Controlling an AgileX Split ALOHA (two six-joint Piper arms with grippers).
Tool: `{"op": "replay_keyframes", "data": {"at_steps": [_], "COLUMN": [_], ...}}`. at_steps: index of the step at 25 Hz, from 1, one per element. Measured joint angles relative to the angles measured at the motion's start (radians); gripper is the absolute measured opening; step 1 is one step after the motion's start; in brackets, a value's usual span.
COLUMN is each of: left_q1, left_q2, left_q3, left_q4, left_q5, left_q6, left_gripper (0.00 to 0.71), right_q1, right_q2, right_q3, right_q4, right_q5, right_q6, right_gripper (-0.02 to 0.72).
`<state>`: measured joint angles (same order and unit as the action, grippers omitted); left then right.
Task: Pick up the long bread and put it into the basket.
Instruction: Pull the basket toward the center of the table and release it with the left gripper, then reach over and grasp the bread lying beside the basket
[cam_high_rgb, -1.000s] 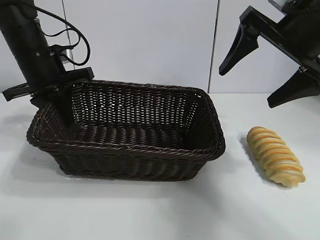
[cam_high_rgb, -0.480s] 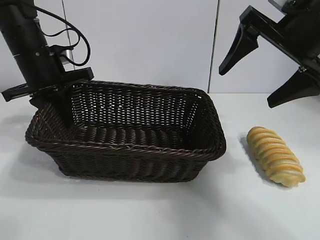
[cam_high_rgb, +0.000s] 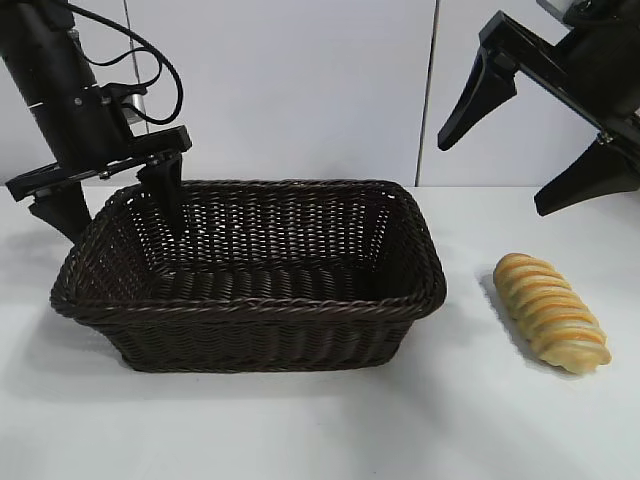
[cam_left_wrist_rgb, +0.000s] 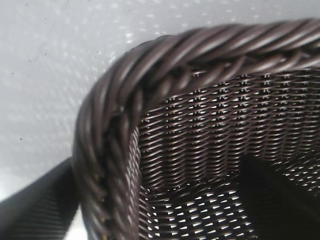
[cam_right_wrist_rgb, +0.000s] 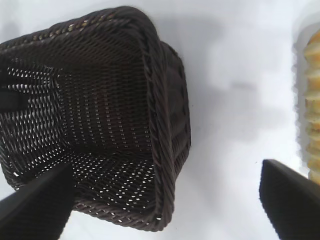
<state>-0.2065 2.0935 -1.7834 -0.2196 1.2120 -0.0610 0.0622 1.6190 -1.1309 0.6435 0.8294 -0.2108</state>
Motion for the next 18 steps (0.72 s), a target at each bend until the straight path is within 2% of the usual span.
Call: {"op": "replay_keyframes", "data": {"at_steps": [4, 7, 10, 13, 16, 18], "left_q1": [0.023, 0.087, 0.203, 0.355, 0.523, 0.603], "left_q2": [-0.059, -0.093, -0.131, -0.179, -0.224, -0.256], "left_q3": [-0.034, -0.041, -0.041, -0.041, -0.042, -0.042], "left_q4": [0.026, 0.030, 0.035, 0.033, -0.037, -0.123], "left_q5": [0.012, 0.014, 0.015, 0.015, 0.018, 0.020], "left_q6": [-0.007, -0.008, -0.004, 0.008, 0.035, 0.072], "left_gripper": [0.693, 0.693, 0.693, 0.693, 0.694, 0.694], "right_q1": [0.000, 0.000, 0.000, 0.000, 0.000, 0.000], "right_q2": [0.000, 0.000, 0.000, 0.000, 0.000, 0.000], "right_q3": [0.000, 0.000, 0.000, 0.000, 0.000, 0.000], "right_q4": [0.000, 0.000, 0.001, 0.001, 0.001, 0.001], "right_q5": [-0.002, -0.002, -0.002, -0.002, -0.002, -0.002], "right_q6": [0.000, 0.000, 0.000, 0.000, 0.000, 0.000], "right_gripper": [0.694, 0.694, 0.694, 0.694, 0.694, 0.694]}}
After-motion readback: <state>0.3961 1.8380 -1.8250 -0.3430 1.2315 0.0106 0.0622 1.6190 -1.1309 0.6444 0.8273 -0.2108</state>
